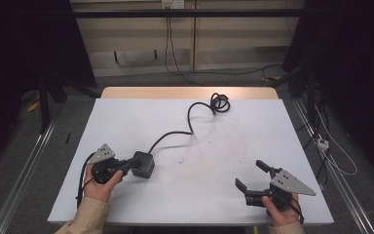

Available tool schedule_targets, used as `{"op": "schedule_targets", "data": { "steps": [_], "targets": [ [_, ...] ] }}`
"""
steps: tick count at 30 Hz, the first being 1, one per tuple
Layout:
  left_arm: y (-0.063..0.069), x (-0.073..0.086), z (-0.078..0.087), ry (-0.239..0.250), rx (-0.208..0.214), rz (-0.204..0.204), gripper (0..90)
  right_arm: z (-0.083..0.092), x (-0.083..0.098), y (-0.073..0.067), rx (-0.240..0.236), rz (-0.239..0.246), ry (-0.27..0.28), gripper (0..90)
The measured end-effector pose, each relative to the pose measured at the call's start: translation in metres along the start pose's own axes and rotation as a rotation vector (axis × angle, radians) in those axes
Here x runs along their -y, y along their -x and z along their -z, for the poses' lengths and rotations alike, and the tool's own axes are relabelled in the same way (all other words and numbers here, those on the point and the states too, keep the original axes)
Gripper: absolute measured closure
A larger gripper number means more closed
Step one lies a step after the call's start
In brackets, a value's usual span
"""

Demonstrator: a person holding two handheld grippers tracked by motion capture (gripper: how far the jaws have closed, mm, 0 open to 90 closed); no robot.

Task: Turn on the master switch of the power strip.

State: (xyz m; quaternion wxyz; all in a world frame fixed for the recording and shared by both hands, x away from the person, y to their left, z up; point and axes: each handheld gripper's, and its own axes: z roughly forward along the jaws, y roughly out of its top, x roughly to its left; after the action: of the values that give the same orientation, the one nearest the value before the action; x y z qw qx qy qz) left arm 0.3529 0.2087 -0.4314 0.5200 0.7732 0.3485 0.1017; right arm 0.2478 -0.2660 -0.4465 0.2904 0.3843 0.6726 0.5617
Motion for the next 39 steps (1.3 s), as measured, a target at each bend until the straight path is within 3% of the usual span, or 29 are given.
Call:
{"op": "schedule_targets", "data": {
  "steps": [39],
  "targets": [
    [0.0017,-0.0004,0.0001,-0.011,-0.015,-0.007,90.0,-0.0004,-0.0003,-0.0009,-0.003,0.002,0.001,3.8]
  ]
}}
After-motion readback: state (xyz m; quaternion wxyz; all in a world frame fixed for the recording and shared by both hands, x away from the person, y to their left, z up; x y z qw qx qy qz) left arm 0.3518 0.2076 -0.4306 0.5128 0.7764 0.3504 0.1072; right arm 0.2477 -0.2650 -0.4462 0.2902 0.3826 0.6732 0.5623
